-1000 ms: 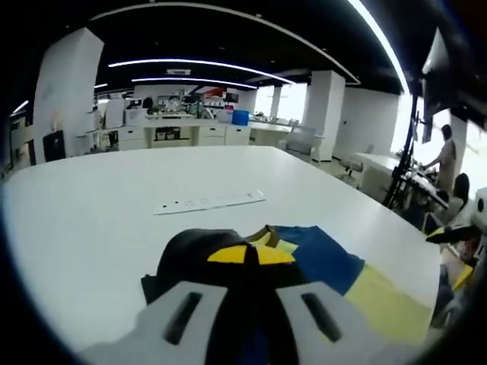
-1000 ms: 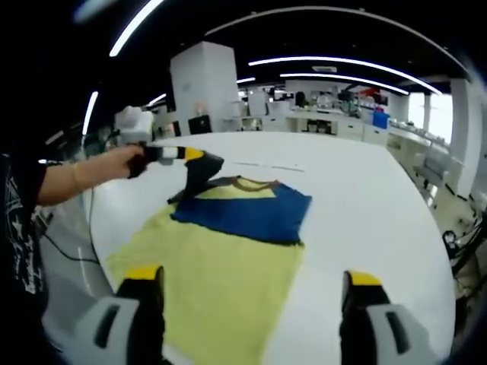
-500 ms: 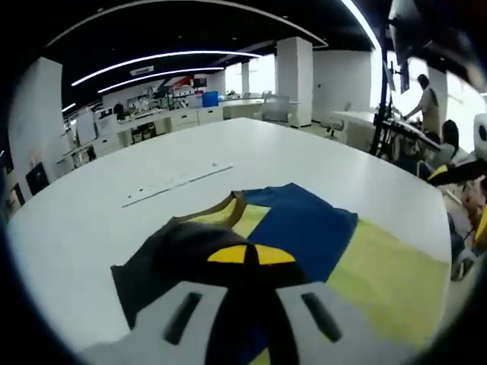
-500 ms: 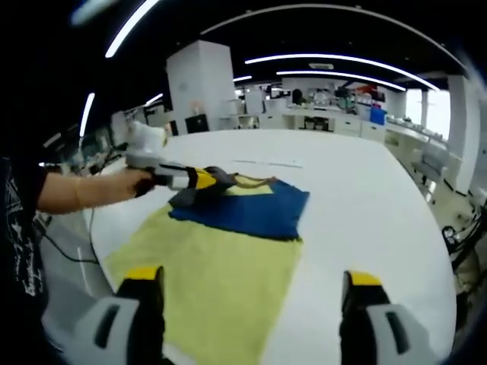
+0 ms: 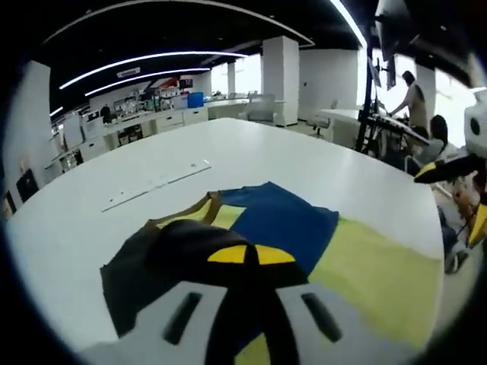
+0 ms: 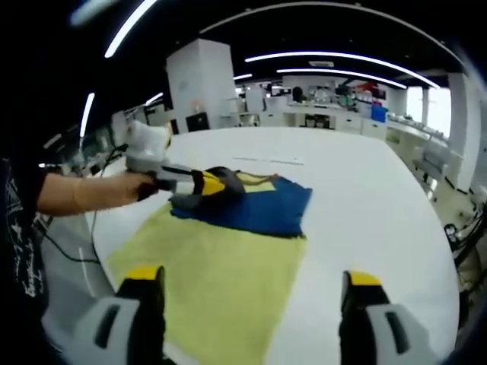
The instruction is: Fold the garment on the visible template until the final outline fits inside the template.
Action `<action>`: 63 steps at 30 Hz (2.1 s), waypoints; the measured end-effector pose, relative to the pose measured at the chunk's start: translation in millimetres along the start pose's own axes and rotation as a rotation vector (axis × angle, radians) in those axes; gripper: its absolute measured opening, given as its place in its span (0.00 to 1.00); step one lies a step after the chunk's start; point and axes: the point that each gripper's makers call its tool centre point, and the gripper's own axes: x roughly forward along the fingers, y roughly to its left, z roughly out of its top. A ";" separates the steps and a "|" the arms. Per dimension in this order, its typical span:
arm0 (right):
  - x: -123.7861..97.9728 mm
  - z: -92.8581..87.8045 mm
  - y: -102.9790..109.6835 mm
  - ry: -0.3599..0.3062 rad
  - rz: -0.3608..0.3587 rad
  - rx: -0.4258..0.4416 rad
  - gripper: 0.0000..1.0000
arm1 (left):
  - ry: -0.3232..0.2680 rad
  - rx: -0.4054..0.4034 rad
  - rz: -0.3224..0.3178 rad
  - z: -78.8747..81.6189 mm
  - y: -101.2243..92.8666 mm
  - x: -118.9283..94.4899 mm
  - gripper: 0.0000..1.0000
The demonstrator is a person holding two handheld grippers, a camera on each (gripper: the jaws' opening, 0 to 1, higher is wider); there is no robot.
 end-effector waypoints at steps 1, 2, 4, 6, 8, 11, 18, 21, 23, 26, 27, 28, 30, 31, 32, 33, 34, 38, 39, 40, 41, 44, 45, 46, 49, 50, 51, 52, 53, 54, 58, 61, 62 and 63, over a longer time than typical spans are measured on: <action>0.2 0.1 -0.3 -0.001 0.001 0.001 0.97 | 0.018 0.005 -0.009 -5.6 -2.9 1.7 0.00; 0.3 0.6 -0.1 -0.002 0.003 0.000 0.97 | 0.028 0.006 -0.019 -8.8 -5.4 2.9 0.00; 0.2 1.4 0.9 -0.004 0.003 0.000 0.97 | 0.036 0.014 -0.032 -13.7 -8.8 4.6 0.00; 0.5 1.5 0.1 -0.006 0.003 0.002 0.97 | 0.052 0.045 -0.043 -17.4 -13.9 6.0 0.00; 0.5 2.0 0.9 -0.007 0.003 0.004 0.97 | 0.063 0.053 -0.048 -20.3 -15.8 7.5 0.00; 0.7 1.9 1.0 -0.007 0.003 0.007 0.97 | 0.074 0.050 -0.071 -25.7 -19.6 10.2 0.02; -0.4 4.2 -0.6 -0.017 -0.003 0.021 0.96 | 0.112 0.102 -0.166 -37.7 -40.2 12.8 0.27; -0.5 4.6 -1.8 -0.020 -0.003 0.032 0.96 | 0.124 0.132 -0.202 -43.6 -49.6 12.2 0.36; -0.5 4.8 -1.9 -0.021 -0.003 0.034 0.95 | 0.130 0.151 -0.207 -45.7 -53.9 10.7 0.39; -0.7 4.7 -1.7 -0.019 -0.004 0.039 0.95 | 0.124 0.177 -0.216 -46.3 -57.2 8.7 0.43; -0.6 4.9 -2.4 -0.019 -0.005 0.040 0.95 | 0.122 0.191 -0.222 -45.9 -58.3 7.4 0.43; -0.4 5.3 -3.0 -0.021 -0.006 0.043 0.95 | 0.121 0.201 -0.222 -45.8 -58.6 6.3 0.43; -0.2 5.8 -3.5 -0.025 -0.006 0.050 0.94 | 0.124 0.221 -0.224 -46.6 -59.2 3.6 0.41; 0.2 6.2 -3.2 -0.029 -0.005 0.057 0.94 | 0.118 0.235 -0.223 -46.4 -59.6 0.5 0.41; 0.5 6.4 -3.2 -0.032 -0.004 0.063 0.94 | 0.111 0.248 -0.223 -45.7 -60.6 -2.0 0.40; 0.7 6.3 -3.2 -0.033 -0.003 0.065 0.94 | 0.105 0.259 -0.221 -45.3 -60.7 -4.6 0.39; 0.8 6.1 -3.2 -0.033 -0.002 0.068 0.94 | 0.096 0.267 -0.213 -45.1 -61.6 -10.2 0.38; 0.7 5.2 -2.1 -0.030 -0.001 0.069 0.93 | 0.044 0.244 -0.172 -37.0 -52.1 -26.8 0.28; 0.7 5.0 -2.0 -0.030 0.000 0.069 0.93 | 0.026 0.230 -0.156 -33.5 -48.5 -29.6 0.26; 0.9 5.0 -2.0 -0.030 0.001 0.070 0.93 | 0.011 0.212 -0.140 -29.6 -42.8 -34.2 0.25; 1.2 5.0 -2.6 -0.030 0.002 0.070 0.93 | -0.004 0.207 -0.131 -27.3 -39.0 -36.1 0.24; 1.3 5.6 -2.7 -0.031 0.002 0.068 0.93 | -0.038 0.214 -0.096 -18.0 -25.7 -42.7 0.20; 1.3 6.4 -3.0 -0.033 0.002 0.068 0.93 | -0.043 0.220 -0.094 -16.4 -23.2 -44.3 0.19; 0.9 8.1 -2.9 -0.038 0.002 0.068 0.93 | -0.047 0.226 -0.088 -17.1 -19.0 -44.7 0.18; -0.7 12.5 -0.7 -0.054 0.008 0.057 0.94 | -0.053 0.240 -0.075 -16.0 -4.9 -43.1 0.18; -1.2 13.4 -0.1 -0.056 0.011 0.051 0.95 | -0.051 0.240 -0.073 -16.2 -3.2 -42.2 0.18; -1.7 14.4 0.3 -0.060 0.013 0.045 0.96 | -0.047 0.230 -0.072 -16.8 0.6 -41.1 0.18; -2.8 16.0 1.4 -0.065 0.014 0.037 0.97 | -0.049 0.223 -0.074 -16.6 2.4 -40.6 0.18; -3.6 17.2 2.4 -0.068 0.015 0.031 0.98 | -0.051 0.215 -0.080 -17.7 5.1 -38.5 0.19; -4.4 18.2 3.1 -0.072 0.017 0.027 0.98 | -0.048 0.210 -0.084 -19.5 7.6 -36.1 0.20; -6.0 18.9 3.9 -0.069 0.021 0.021 0.99 | -0.010 0.199 -0.082 -29.5 16.1 -23.1 0.19; -7.8 19.5 5.1 -0.068 0.026 0.012 1.00 | -0.012 0.168 -0.085 -32.1 22.8 -16.3 0.18; -8.6 19.5 5.0 -0.067 0.025 0.011 1.00 | -0.012 0.168 -0.088 -32.1 22.1 -15.2 0.18; -9.0 19.3 4.8 -0.066 0.023 0.011 1.00 | -0.013 0.163 -0.093 -32.5 22.3 -13.6 0.18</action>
